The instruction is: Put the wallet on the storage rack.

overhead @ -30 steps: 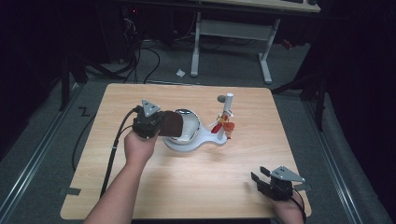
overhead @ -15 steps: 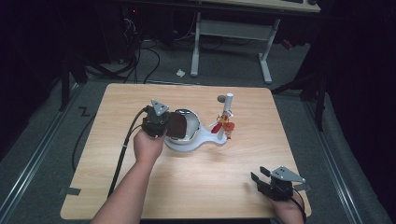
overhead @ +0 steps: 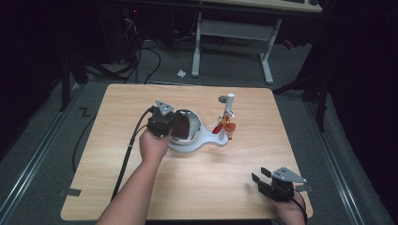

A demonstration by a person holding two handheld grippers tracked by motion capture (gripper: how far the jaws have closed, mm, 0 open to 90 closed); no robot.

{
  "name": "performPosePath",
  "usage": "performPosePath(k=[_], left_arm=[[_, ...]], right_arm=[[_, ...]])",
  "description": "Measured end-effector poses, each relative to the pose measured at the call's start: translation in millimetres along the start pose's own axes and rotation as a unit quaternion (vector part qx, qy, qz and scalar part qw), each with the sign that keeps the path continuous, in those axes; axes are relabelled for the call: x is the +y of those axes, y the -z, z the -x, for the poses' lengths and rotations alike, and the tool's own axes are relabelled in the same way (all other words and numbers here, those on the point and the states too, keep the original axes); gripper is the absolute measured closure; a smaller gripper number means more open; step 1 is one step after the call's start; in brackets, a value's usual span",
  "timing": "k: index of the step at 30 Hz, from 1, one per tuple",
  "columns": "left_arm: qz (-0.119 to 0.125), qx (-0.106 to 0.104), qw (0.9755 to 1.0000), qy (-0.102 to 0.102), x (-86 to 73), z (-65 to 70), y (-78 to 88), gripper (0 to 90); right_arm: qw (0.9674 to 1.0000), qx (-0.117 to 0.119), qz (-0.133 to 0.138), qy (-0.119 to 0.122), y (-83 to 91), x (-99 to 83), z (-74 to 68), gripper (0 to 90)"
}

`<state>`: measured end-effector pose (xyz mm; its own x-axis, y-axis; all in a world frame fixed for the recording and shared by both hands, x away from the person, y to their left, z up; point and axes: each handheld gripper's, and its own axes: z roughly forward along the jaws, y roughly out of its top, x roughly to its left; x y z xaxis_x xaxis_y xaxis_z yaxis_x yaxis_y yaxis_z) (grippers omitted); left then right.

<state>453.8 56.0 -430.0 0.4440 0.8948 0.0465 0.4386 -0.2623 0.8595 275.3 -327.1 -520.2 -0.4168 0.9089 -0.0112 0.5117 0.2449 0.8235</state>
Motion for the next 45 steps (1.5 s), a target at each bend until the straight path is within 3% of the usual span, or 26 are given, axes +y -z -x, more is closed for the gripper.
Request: performPosePath(k=[8, 26, 35, 45], left_arm=[[0.006, -0.023, 0.9997, 0.01, 0.3, -4.9, 3.3, 64.9], [0.022, -0.058, 0.998, 0.017, 5.9, -10.7, 20.0, 42.6], [0.034, -0.087, 0.9951, 0.031, 3.2, -25.1, 37.8, 32.1], [0.042, -0.105, 0.9927, 0.042, -11.6, -44.9, 60.5, 27.8]], right_arm=[[1.0, 0.001, 0.0, 0.001, -0.3, 0.1, -0.2, 52.2], [1.0, 0.001, -0.007, -0.004, -4.1, 0.0, -0.7, 52.1], [0.9999, 0.002, -0.013, -0.002, -8.2, -0.2, 0.2, 52.1], [0.9999, 0.005, -0.016, -0.002, -8.5, -2.0, -0.4, 51.8]])
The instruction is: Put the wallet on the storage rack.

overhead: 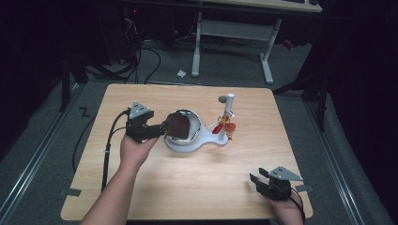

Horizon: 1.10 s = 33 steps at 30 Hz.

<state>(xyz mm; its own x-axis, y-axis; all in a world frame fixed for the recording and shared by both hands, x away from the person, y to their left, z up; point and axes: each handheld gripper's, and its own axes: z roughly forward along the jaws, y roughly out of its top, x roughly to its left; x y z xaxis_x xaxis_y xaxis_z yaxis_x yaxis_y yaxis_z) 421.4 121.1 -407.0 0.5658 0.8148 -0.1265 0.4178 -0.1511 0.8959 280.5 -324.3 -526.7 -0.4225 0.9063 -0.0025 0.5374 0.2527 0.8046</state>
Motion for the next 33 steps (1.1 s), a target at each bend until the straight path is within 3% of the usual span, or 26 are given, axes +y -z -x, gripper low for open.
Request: performPosePath(k=[10, 15, 20, 28, 31, 33], left_arm=[[-0.008, -0.004, 1.0, -0.002, -35.7, -10.3, 28.8, 27.6], [-0.018, -0.005, 0.9998, 0.006, -63.2, -15.8, 39.5, 27.6], [-0.044, -0.007, 0.9989, 0.011, -95.4, -19.8, 44.8, 27.5], [-0.091, 0.02, 0.9955, -0.017, -148.2, -22.9, 59.9, 26.6], [-0.111, 0.008, 0.9936, -0.019, -168.4, -20.0, 70.7, 27.6], [-0.118, 0.008, 0.9921, -0.04, -171.5, -15.3, 76.3, 27.3]], right_arm=[[1.0, -0.001, -0.004, 0.001, 0.2, -1.2, -1.8, 51.2], [1.0, 0.001, -0.006, -0.004, 1.6, -2.4, -3.1, 50.6], [0.9999, 0.002, -0.011, 0.002, -0.4, -2.0, -4.7, 49.8], [0.9998, 0.0, -0.015, 0.009, -3.1, -2.6, -7.5, 49.8], [0.9998, -0.004, -0.012, 0.018, -0.4, -2.2, -10.4, 49.7], [0.9997, -0.009, -0.011, 0.021, 1.1, -1.4, -11.9, 49.6]])
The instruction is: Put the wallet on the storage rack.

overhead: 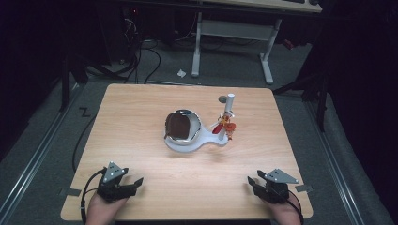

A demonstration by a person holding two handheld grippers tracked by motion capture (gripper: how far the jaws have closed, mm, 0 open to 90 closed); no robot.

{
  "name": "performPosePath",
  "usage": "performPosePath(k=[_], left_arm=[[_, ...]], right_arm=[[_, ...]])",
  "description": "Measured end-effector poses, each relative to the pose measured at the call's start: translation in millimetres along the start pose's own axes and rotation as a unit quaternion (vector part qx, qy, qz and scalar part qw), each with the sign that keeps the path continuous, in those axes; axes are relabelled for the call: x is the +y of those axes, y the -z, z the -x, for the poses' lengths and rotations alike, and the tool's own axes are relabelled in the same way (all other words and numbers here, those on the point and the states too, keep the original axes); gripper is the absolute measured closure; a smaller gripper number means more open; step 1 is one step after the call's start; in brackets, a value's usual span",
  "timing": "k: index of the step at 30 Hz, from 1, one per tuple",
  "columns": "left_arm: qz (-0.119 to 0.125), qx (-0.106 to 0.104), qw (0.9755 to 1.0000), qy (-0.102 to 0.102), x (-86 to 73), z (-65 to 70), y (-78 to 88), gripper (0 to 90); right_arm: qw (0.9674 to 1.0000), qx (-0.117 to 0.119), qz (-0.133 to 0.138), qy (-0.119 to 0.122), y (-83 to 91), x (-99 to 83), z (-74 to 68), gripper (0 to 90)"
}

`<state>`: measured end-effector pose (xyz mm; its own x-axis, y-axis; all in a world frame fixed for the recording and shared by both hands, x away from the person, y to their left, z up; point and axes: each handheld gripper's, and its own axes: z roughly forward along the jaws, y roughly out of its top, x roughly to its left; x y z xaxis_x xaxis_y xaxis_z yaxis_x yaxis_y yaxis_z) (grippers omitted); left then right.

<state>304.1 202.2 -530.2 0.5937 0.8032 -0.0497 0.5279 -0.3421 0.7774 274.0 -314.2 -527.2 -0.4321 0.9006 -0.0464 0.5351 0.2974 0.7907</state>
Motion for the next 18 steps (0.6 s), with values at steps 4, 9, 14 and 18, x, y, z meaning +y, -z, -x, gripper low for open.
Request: performPosePath(k=[4, 9, 14, 18], left_arm=[[0.001, -0.003, 0.9999, -0.01, 2.4, -1.7, -0.5, 27.5], [-0.003, -0.018, 0.9998, 0.006, 0.1, -10.2, -4.2, 27.2], [0.003, -0.023, 0.9996, 0.019, 0.3, -14.0, -3.8, 27.3], [0.005, -0.022, 0.9995, 0.021, -0.1, -13.4, -3.3, 27.3]], right_arm=[[0.9999, -0.009, 0.003, -0.006, 0.4, 2.6, -1.4, 49.1], [0.9998, -0.019, -0.001, -0.006, -2.6, 3.4, 0.7, 49.0], [0.9994, -0.028, -0.003, -0.019, -1.6, 1.2, 4.7, 49.1], [0.9993, -0.029, -0.003, -0.023, -0.5, 0.3, 6.0, 48.4]])
